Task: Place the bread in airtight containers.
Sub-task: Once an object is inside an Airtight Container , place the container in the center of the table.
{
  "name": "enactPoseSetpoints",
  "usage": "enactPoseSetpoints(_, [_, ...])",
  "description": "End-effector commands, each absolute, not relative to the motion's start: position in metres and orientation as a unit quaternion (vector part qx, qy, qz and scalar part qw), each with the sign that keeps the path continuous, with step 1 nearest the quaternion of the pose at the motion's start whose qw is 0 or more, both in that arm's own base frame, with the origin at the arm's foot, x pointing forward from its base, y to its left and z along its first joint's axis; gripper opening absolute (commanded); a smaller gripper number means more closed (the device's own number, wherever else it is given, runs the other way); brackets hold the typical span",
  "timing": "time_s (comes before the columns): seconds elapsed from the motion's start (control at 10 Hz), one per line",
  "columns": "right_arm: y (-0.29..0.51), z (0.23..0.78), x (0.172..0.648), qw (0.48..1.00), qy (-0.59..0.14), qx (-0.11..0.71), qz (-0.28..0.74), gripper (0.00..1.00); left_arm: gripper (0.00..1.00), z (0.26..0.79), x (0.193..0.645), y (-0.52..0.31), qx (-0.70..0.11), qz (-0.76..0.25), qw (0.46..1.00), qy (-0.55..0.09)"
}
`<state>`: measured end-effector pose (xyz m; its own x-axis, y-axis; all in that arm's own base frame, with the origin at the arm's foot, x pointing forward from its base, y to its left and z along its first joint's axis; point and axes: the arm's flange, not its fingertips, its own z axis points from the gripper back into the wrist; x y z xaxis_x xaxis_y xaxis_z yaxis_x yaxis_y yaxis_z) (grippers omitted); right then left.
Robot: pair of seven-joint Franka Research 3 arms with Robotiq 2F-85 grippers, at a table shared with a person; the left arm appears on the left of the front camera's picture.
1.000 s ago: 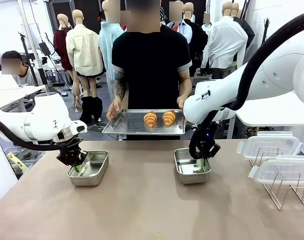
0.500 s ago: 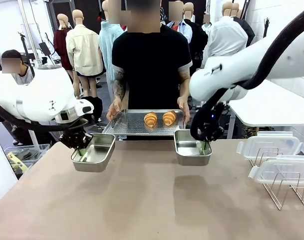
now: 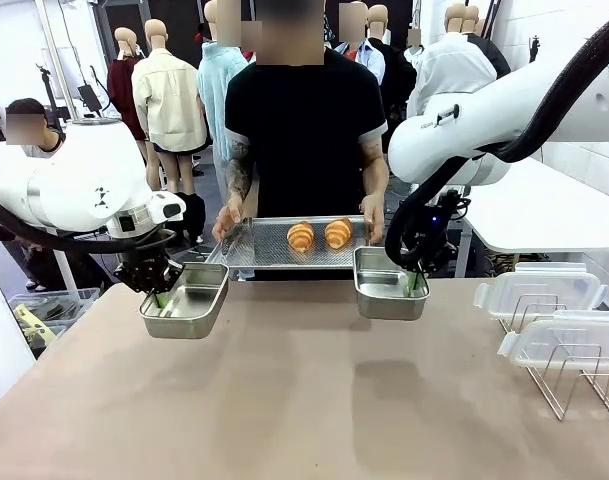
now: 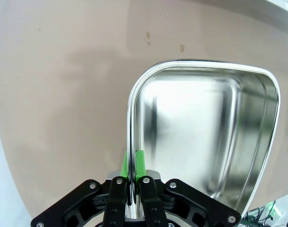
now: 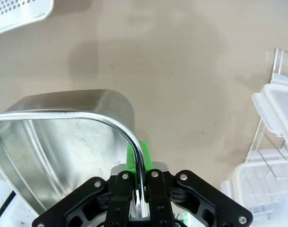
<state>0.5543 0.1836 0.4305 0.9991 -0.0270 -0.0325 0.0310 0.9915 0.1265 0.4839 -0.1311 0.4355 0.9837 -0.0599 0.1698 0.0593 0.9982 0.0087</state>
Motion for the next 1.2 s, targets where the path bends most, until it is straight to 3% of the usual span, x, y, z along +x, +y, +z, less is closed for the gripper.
enactPoseSetpoints(0.0, [0.1870,0.4292,0.5551,0.998,0.008,0.062,-0.010,0.00,0.00,0.4353,0.4846,-0.1304,0.005,-0.037,0.995,-0.093])
enactPoseSetpoints(1.1, [0.1870,0.4292,0.5551,0.998,0.008,0.062,-0.010,0.00,0.00,0.4353,0.4846,-0.1304,0.005,-0.037,0.995,-0.093])
